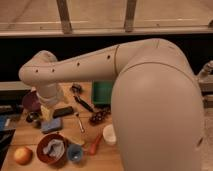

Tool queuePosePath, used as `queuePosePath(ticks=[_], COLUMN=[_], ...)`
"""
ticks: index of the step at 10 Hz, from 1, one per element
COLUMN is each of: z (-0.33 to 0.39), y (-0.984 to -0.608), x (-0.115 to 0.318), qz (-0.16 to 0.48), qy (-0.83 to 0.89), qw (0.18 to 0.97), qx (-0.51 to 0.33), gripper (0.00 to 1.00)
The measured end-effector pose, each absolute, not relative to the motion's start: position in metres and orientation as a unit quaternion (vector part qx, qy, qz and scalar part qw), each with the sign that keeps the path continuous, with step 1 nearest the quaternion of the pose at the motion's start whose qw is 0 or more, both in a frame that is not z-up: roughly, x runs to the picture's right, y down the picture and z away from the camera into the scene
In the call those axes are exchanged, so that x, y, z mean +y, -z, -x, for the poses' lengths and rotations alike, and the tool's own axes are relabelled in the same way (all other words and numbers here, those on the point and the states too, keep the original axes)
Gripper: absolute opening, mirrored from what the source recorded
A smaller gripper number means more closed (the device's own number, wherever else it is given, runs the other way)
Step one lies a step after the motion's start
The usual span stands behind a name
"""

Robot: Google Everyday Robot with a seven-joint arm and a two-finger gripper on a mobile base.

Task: Place apple in plastic cup

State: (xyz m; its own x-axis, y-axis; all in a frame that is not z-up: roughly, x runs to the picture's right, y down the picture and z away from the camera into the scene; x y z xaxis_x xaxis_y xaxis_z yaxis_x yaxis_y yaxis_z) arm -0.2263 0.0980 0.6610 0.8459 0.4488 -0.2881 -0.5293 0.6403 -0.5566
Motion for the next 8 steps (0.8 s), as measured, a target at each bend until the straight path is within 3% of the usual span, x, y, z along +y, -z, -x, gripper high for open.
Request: queuePosePath(ticks=[5, 8], z=[0.238, 0.298], y=[-0.661, -0.663], x=[0.103, 0.124], qz=[0.333, 0.351], qy=[-0.249, -0.193], qw=[0.908, 0.915], qx=[0.053, 0.031], gripper=[0.66, 0.66])
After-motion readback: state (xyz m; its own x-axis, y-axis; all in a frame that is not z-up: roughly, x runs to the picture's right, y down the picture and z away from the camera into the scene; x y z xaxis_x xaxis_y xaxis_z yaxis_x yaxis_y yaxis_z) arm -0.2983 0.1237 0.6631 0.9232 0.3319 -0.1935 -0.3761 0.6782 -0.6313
